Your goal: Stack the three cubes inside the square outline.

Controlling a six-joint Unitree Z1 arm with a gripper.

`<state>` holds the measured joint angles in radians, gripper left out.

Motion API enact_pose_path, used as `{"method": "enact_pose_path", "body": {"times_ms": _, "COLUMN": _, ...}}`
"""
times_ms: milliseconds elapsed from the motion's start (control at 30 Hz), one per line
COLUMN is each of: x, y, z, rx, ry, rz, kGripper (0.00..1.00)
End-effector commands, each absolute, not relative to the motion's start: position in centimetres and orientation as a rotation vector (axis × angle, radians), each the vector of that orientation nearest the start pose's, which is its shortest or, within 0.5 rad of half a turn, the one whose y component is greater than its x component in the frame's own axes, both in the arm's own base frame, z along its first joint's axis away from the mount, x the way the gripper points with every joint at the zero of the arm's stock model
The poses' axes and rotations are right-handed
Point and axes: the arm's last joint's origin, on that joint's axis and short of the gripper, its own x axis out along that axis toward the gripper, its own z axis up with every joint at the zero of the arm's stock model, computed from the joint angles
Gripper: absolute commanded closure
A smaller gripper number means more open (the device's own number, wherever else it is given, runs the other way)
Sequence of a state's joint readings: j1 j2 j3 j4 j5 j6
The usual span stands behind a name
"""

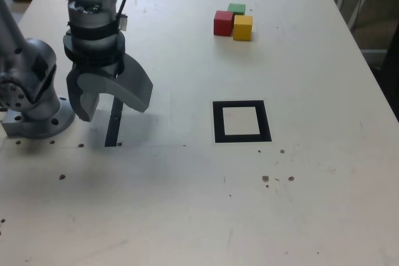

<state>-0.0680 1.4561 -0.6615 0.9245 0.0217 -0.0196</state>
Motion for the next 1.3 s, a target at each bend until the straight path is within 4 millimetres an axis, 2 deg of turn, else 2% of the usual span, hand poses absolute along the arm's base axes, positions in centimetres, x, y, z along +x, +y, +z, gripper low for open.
{"method": "enact_pose_path", "body": {"times_ms": 0, "x": 13.6, "y": -0.8, "z": 21.8, "rx": 0.062, "ry": 1.716, "rz": -0.017, "kGripper": 0.01}}
{"method": "enact_pose_path", "body": {"times_ms": 500, "x": 12.8, "y": -0.8, "z": 22.1, "rx": 0.065, "ry": 1.689, "rz": -0.015, "kGripper": 0.01}}
{"method": "enact_pose_path", "body": {"times_ms": 833, "x": 12.9, "y": 0.4, "z": 24.4, "rx": 0.071, "ry": 1.572, "rz": -0.069, "kGripper": 0.03}}
{"method": "enact_pose_path", "body": {"times_ms": 1133, "x": 14.9, "y": 1.8, "z": 26.9, "rx": 0.169, "ry": 1.593, "rz": -0.068, "kGripper": 0.03}}
{"method": "enact_pose_path", "body": {"times_ms": 1267, "x": 16.5, "y": 2.9, "z": 28.3, "rx": 0.242, "ry": 1.586, "rz": -0.061, "kGripper": 0.03}}
